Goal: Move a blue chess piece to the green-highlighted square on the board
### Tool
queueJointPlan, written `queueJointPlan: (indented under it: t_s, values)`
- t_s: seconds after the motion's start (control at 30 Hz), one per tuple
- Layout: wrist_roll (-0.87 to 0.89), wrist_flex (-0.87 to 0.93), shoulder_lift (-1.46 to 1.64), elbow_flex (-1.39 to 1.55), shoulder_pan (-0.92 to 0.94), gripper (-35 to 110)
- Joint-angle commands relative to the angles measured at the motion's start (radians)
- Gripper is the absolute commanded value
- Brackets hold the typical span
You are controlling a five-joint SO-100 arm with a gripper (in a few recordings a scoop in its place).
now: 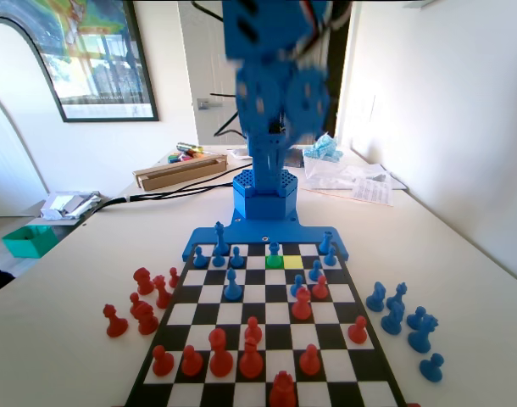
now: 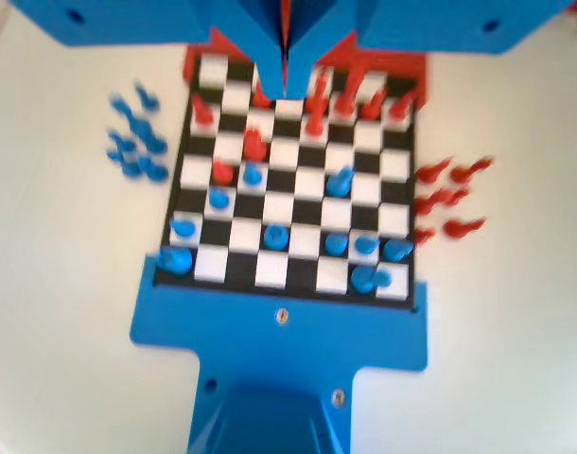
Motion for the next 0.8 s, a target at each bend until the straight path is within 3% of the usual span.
queueJointPlan:
  t_s: [0.0,0.4,0.77]
  values:
    - [-0.014,0.043,0.164,-0.135,0.020,1]
    - [-0.120,0.140,0.351,-0.310,0.091,1]
    - [-0.213,0.164,0.670,0.028,0.110,1]
